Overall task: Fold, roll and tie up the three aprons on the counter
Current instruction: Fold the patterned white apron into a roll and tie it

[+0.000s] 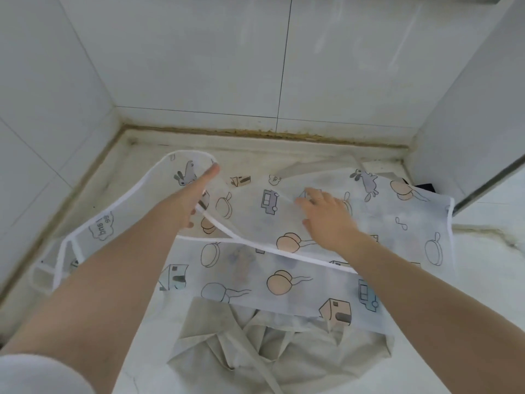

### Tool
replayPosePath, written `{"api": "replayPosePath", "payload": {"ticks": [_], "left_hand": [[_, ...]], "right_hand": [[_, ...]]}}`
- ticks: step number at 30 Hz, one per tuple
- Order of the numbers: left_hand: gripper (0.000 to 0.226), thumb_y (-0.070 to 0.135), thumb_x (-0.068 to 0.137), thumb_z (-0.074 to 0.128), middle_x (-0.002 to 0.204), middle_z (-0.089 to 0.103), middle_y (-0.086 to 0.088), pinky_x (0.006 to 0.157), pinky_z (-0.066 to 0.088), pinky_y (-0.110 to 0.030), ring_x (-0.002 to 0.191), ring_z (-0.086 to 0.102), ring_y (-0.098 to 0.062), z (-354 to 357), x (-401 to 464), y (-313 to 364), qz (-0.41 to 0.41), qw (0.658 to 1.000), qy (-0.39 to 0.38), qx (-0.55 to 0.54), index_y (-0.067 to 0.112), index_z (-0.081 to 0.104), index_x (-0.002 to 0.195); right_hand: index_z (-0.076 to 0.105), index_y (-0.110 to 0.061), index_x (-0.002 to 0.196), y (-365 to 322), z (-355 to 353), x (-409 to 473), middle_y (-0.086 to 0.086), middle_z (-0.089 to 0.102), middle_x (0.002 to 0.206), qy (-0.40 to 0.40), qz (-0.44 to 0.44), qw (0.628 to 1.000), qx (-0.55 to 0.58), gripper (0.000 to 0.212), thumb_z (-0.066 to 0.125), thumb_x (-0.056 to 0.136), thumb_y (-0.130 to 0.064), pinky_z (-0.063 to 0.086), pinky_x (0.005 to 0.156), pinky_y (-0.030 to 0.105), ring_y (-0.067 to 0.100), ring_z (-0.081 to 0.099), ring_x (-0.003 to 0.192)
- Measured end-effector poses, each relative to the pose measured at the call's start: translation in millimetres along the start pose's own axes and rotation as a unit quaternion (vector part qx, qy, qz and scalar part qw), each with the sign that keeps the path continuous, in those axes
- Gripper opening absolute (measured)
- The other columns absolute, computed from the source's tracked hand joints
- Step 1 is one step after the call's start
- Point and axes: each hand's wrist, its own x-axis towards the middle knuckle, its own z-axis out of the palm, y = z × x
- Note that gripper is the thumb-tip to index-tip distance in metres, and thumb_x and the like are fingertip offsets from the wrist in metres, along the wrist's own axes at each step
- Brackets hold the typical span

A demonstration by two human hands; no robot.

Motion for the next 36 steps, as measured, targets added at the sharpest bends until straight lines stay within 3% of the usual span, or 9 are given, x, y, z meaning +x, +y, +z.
{"api": "replayPosePath", "payload": {"ticks": [4,9,14,20,24,27,30,33,36], "left_hand": [[0.103,0.084,0.051,0.061,0.130,0.049,-0.014,0.092,0.038,-0.057,0.113,0.049,-0.038,-4,21,10,-0.055,0.994,0.002,-0.095,0.015,0.044,0.126],[0.129,0.083,0.039,0.068,0.148,0.026,-0.025,0.100,0.034,-0.060,0.125,0.041,-0.046,-15,35,18,-0.087,0.985,-0.025,-0.146,0.024,0.025,0.146],[0.022,0.033,0.084,0.055,0.110,0.050,-0.009,0.070,0.042,-0.032,0.074,0.053,-0.025,4,32,42,-0.027,0.980,0.035,-0.196,0.018,0.055,0.100],[0.037,0.010,0.095,0.045,0.086,0.056,-0.004,0.059,0.042,-0.025,0.061,0.044,-0.010,-20,59,38,0.067,0.965,0.147,-0.206,0.004,0.049,0.132],[0.021,0.011,0.098,0.045,0.082,0.057,0.001,0.073,0.046,-0.028,0.083,0.055,-0.021,-50,77,20,0.150,0.924,0.188,-0.296,0.020,0.061,0.087],[0.018,0.015,0.099,0.042,0.110,0.054,-0.012,0.086,0.042,-0.037,0.105,0.051,-0.028,-50,92,3,0.090,0.965,0.232,-0.077,0.014,0.053,0.114],[0.066,0.010,0.096,0.042,0.155,0.013,-0.018,0.114,0.016,-0.047,0.141,0.018,-0.036,-24,87,1,-0.027,0.953,0.271,0.131,0.009,0.003,0.149],[0.086,0.007,0.090,0.046,0.155,-0.020,-0.013,0.112,-0.010,-0.051,0.143,-0.012,-0.034,24,72,0,0.171,0.849,0.343,0.363,0.011,-0.020,0.146],[0.081,0.009,0.089,0.044,0.152,-0.029,-0.009,0.107,-0.021,-0.048,0.142,-0.022,-0.029,81,50,5,0.368,0.749,0.207,0.510,0.009,-0.010,0.148]], "right_hand": [[-0.003,-0.035,0.150,-15,15,21,-0.001,-0.005,0.159,-0.103,-0.049,0.991,-0.063,0.081,0.047,0.091,-0.011,0.001,0.117,0.047,0.025,0.003,0.146],[0.038,-0.043,0.138,-16,22,31,-0.003,0.013,0.157,-0.266,-0.022,0.955,-0.130,0.056,0.039,0.091,-0.013,-0.003,0.111,0.063,0.026,0.004,0.145],[0.050,-0.017,0.125,-26,24,51,0.005,0.042,0.133,-0.241,-0.003,0.958,-0.155,0.034,0.037,0.093,-0.016,0.014,0.106,0.066,0.029,0.036,0.129],[-0.013,-0.028,0.148,-10,33,66,0.004,0.042,0.141,-0.170,0.065,0.983,-0.025,0.070,0.035,0.098,-0.041,0.034,0.101,0.051,0.029,0.040,0.126],[-0.010,-0.030,0.149,6,45,66,0.011,0.037,0.140,-0.150,0.104,0.983,0.008,0.068,0.033,0.098,-0.041,0.036,0.101,0.045,0.030,0.033,0.128],[0.000,-0.030,0.150,10,52,64,0.009,0.027,0.146,-0.157,0.106,0.982,0.005,0.065,0.034,0.096,-0.044,0.026,0.109,0.042,0.030,0.025,0.135],[0.004,-0.028,0.149,14,54,61,0.004,0.017,0.153,-0.152,0.072,0.986,-0.006,0.063,0.035,0.096,-0.044,0.015,0.115,0.042,0.026,0.016,0.142],[0.013,-0.026,0.149,22,49,55,0.001,0.013,0.157,-0.120,0.036,0.992,0.007,0.054,0.032,0.100,-0.036,0.011,0.116,0.039,0.021,0.013,0.144],[0.031,-0.026,0.144,39,39,48,0.000,0.013,0.158,-0.042,0.040,0.998,0.004,0.046,0.035,0.099,-0.018,0.005,0.117,0.037,0.019,0.011,0.145]]}}
